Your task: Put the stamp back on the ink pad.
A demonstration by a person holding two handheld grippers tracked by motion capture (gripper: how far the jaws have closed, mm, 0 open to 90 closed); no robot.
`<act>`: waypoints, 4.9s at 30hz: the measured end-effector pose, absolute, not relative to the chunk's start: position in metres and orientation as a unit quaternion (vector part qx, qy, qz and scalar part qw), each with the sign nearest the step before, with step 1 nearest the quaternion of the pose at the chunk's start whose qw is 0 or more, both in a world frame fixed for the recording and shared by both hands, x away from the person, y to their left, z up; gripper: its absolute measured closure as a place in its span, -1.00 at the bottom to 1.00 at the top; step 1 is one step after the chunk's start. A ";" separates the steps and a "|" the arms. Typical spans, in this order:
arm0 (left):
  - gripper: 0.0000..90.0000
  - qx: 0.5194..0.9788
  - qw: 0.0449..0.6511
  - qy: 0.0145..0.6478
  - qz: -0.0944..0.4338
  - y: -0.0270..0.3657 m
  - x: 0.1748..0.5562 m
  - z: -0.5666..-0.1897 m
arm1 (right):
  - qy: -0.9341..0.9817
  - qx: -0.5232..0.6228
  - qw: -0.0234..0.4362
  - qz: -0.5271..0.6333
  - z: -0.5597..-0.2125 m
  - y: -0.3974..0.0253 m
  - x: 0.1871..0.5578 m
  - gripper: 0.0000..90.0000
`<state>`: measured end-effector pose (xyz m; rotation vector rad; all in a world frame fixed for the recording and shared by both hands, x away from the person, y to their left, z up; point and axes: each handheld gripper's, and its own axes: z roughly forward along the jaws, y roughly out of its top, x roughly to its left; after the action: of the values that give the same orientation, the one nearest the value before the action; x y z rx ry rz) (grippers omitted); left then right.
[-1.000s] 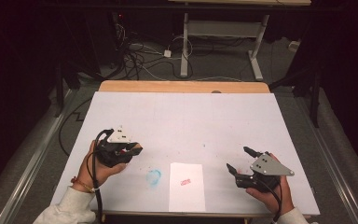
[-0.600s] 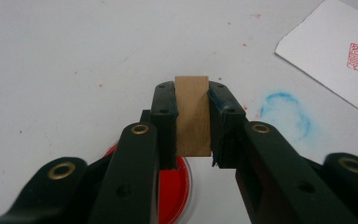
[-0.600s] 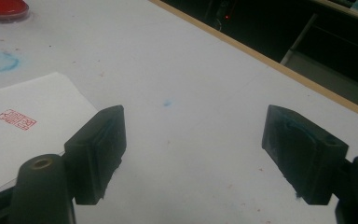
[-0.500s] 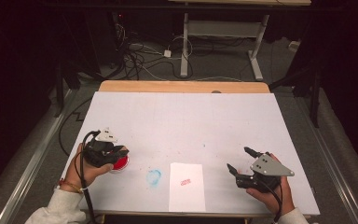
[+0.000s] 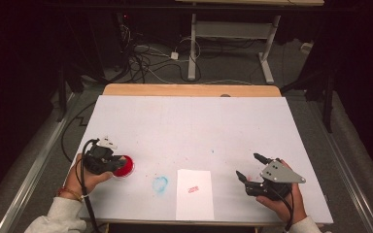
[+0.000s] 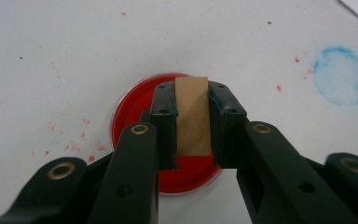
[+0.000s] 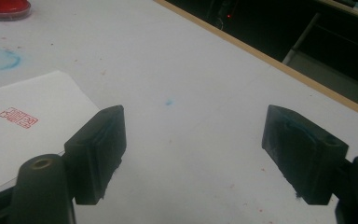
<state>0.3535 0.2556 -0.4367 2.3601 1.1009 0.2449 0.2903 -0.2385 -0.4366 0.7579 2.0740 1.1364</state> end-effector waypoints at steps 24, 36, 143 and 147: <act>0.64 0.876 0.245 0.405 0.093 0.253 0.356 -0.443 | 0.795 0.284 0.322 0.428 -0.438 -0.237 0.290 -0.51; 0.64 0.868 0.246 0.417 0.110 0.250 0.351 -0.446 | 0.793 0.287 0.325 0.428 -0.437 -0.238 0.290 -0.51; -0.62 0.828 0.377 0.245 0.334 0.205 0.280 -0.460 | 0.787 0.306 0.336 0.416 -0.442 -0.247 0.267 -0.52; -0.63 0.834 0.370 0.253 0.321 0.210 0.277 -0.468 | 0.785 0.308 0.337 0.418 -0.442 -0.248 0.266 -0.52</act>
<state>0.2770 0.2096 -0.4676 2.1400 0.6489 0.8246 0.2660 -0.2476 -0.4416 0.8036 2.0457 1.0902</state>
